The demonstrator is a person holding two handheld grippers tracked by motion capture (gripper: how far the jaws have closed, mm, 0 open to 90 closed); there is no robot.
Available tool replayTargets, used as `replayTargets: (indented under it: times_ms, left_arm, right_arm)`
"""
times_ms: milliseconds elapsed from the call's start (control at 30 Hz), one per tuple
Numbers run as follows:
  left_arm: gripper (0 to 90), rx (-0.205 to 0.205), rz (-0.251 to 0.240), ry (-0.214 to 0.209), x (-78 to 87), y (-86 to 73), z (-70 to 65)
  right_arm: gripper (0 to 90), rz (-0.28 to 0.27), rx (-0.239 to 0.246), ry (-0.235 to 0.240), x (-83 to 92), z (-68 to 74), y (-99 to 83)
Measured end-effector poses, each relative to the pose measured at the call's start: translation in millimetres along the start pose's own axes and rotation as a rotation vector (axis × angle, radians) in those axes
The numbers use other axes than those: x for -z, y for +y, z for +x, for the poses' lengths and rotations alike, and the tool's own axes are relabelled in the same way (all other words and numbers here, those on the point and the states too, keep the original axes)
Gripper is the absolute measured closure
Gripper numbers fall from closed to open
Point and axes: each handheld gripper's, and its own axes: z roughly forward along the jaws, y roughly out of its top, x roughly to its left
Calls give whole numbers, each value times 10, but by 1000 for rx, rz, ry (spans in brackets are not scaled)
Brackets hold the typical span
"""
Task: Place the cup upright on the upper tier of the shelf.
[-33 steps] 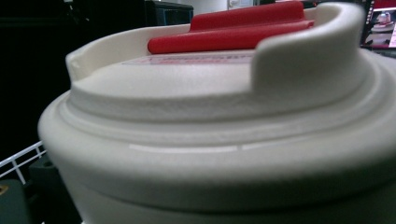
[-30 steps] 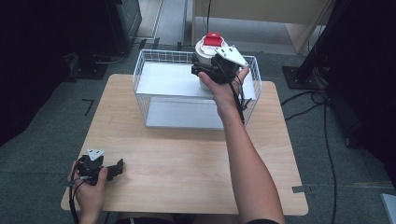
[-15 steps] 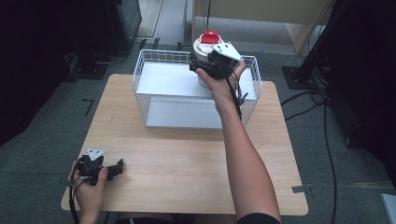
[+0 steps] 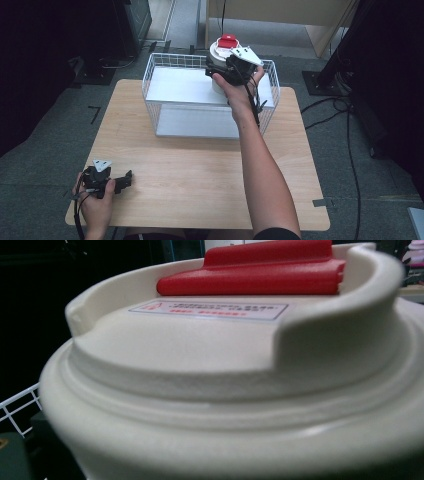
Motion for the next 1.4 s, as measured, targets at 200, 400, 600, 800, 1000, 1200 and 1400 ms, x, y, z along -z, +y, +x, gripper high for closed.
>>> replayTargets:
  times_ms: [200,400,600,800,1000,1200,1400]
  left_arm:
    - [0,-2,2,0,1,0,1]
    - [0,0,1,0,0,0,-1]
    - [0,-2,2,0,2,0,1]
    - [0,0,1,1,1,0,-1]
    - [0,0,0,1,0,0,-1]
    - [0,-2,2,1,1,0,1]
    - [0,-2,2,1,1,0,0]
  right_arm:
    - [3,26,0,14,13,-12,23]
    - [0,36,2,27,62,-38,45]
    - [0,48,0,41,140,-66,63]
    - [0,43,7,53,243,-81,38]
    - [0,43,18,59,306,-94,33]
    - [0,43,24,63,359,-96,48]
    - [14,46,20,65,415,-107,60]
